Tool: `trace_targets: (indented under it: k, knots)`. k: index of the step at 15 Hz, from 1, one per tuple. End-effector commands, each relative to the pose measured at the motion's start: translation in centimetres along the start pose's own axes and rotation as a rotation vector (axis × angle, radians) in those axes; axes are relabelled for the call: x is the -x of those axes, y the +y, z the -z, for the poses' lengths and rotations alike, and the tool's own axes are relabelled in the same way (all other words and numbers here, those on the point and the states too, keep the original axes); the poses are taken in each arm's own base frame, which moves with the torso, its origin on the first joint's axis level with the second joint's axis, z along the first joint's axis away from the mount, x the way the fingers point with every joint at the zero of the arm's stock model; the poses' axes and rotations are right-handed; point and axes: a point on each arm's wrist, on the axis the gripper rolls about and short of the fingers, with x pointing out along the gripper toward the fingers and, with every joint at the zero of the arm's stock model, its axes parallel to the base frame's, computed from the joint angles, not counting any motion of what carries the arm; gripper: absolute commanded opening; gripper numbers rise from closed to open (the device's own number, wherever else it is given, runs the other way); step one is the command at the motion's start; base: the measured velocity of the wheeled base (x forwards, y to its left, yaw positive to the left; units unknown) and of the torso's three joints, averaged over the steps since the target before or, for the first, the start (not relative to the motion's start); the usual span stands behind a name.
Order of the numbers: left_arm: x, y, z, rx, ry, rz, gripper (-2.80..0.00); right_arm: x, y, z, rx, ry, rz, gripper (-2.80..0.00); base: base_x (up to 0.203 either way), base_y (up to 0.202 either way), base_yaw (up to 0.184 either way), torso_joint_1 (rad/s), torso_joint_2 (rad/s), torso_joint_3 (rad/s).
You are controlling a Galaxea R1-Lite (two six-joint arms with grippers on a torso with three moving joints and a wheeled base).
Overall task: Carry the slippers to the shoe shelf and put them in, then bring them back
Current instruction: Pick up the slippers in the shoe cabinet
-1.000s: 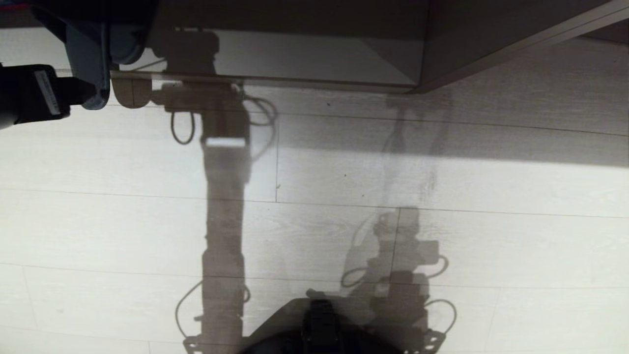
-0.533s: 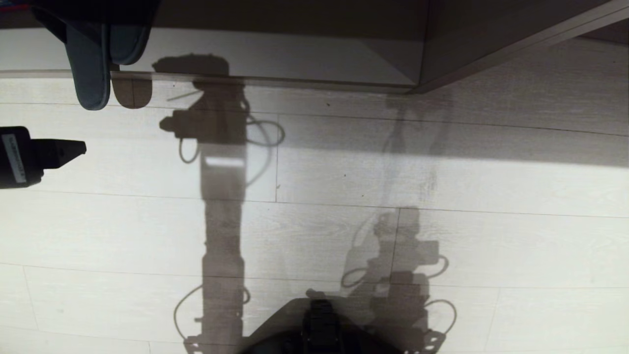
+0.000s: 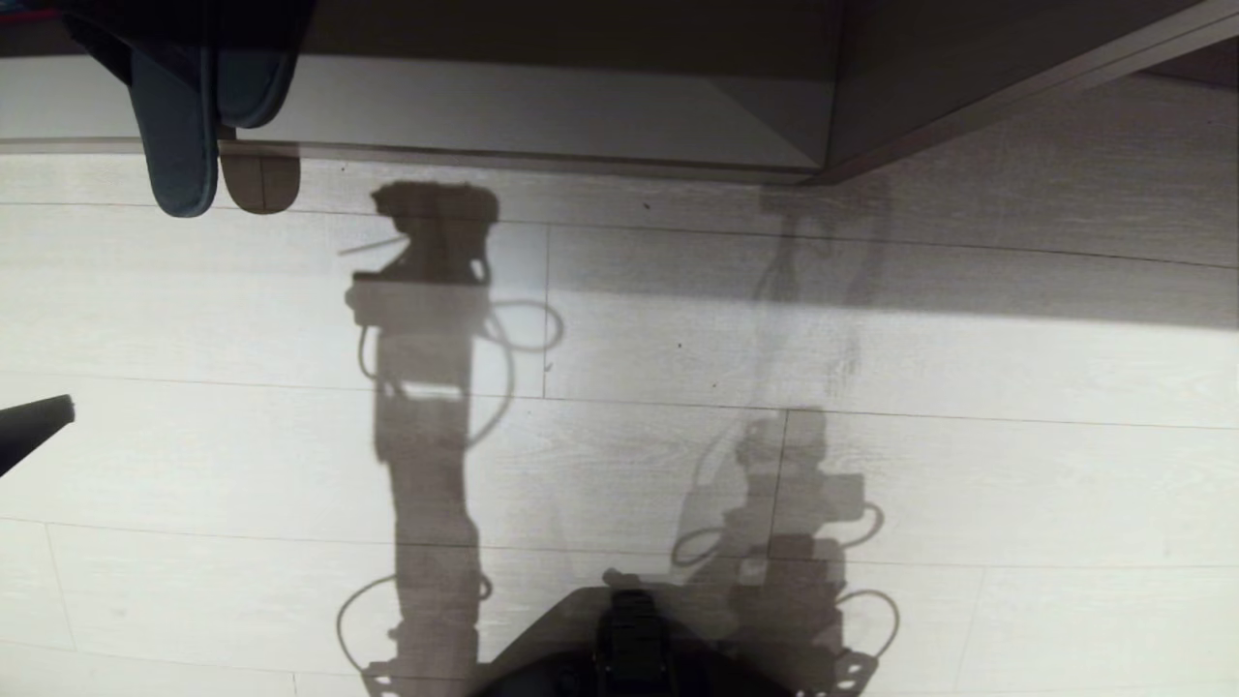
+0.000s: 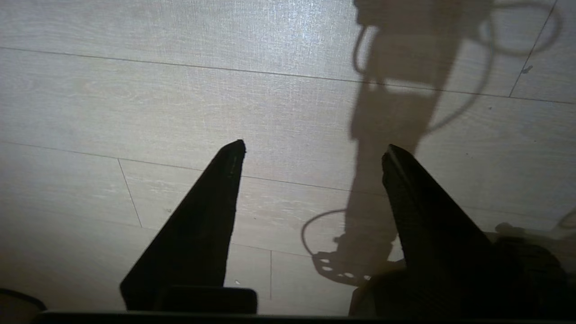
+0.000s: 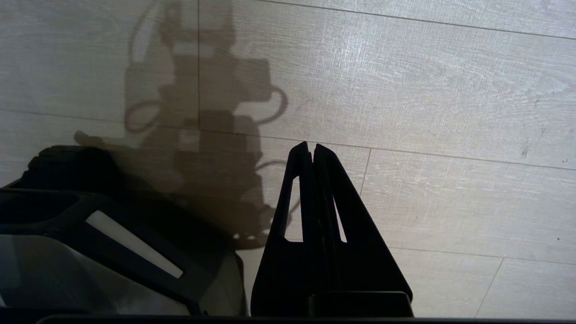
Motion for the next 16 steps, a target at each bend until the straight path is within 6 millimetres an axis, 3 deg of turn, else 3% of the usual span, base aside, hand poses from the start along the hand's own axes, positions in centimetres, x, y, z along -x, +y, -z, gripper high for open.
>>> trace_targets:
  k: [1, 9, 12, 16]
  knots:
    - [1.2, 0.6, 0.4, 0.014, -0.032, 0.003, -2.80, 0.0, 0.0, 0.0, 0.000, 0.000, -0.001, -2.80, 0.000, 0.000, 0.000, 0.000, 0.00, 0.000]
    - [5.7, 2.5, 1.4, 0.032, -0.180, 0.087, -2.80, 0.0, 0.0, 0.0, 0.000, 0.001, -0.001, -2.80, 0.000, 0.000, 0.000, 0.000, 0.00, 0.000]
    - [7.2, 3.2, 3.5, 0.002, -0.215, 0.099, -2.80, 0.0, 0.0, 0.0, 0.000, 0.001, -0.001, -2.80, 0.000, 0.000, 0.000, 0.000, 0.00, 0.000]
    - [7.5, 3.1, 6.3, -0.080, -0.182, -0.018, -2.80, 0.0, 0.0, 0.0, 0.000, 0.001, -0.001, -2.80, 0.000, 0.000, 0.000, 0.000, 0.00, 0.000]
